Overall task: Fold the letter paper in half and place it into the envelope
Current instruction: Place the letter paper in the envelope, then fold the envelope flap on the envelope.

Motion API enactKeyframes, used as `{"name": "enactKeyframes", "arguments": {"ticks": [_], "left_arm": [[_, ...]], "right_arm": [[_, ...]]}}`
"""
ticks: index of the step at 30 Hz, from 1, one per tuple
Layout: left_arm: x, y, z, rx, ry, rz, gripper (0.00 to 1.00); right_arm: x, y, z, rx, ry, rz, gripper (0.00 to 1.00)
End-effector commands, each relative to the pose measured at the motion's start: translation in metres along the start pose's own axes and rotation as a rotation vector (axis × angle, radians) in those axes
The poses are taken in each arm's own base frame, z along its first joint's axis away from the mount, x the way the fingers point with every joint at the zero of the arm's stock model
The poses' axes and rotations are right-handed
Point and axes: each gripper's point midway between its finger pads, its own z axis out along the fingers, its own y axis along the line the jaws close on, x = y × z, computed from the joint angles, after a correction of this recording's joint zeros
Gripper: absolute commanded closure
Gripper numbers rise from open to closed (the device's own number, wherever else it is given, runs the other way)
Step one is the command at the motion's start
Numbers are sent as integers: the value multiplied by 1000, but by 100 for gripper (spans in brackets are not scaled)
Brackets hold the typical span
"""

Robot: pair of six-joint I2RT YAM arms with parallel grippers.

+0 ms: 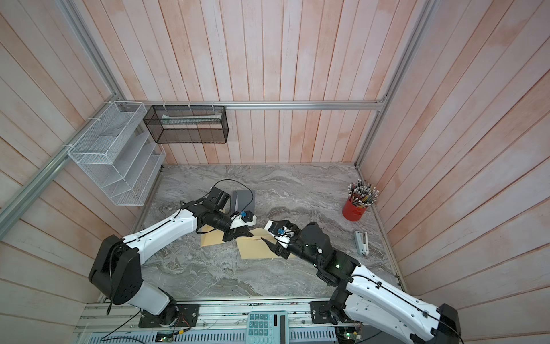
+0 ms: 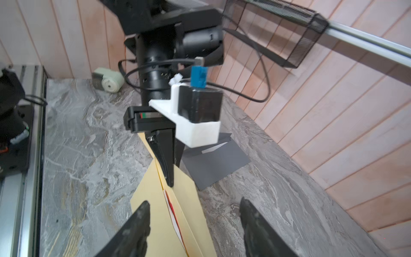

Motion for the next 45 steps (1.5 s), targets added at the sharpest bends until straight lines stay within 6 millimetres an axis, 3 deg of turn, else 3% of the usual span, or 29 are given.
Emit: {"name": "enactKeyframes", "arguments": {"ticks": [1, 4, 9, 13, 16, 21, 26, 34, 40, 45], "left_arm": [[-19, 15, -6, -39, -61, -53, 100], [-31, 28, -11, -108, -110, -116, 100], [-54, 45, -27, -266, -301, -182, 100], [-73, 46, -46, -332, -518, -304, 100], [-64, 61, -47, -364, -585, -538, 100], [-45, 75, -11, -267, -539, -807, 100], [-25, 90, 25, -233, -414, -988, 100], [13, 119, 36, -611, -355, -1111, 100], [46, 121, 69, -626, -334, -1227, 100], [62, 122, 91, -612, -336, -1310, 100]], "right_arm": [[-21, -21, -15, 58, -114, 150, 37], [-17, -64, -24, 206, -130, 304, 46], [22, -123, -28, 344, -11, 602, 53], [44, -139, -28, 370, 25, 732, 55], [63, -146, -31, 440, 50, 775, 57], [87, -144, -25, 452, 92, 856, 61], [98, -137, -19, 424, 100, 900, 66], [126, -117, 5, 307, 148, 989, 78], [149, -99, 29, 253, 188, 1044, 81], [168, -86, 44, 223, 255, 1073, 82]]}}
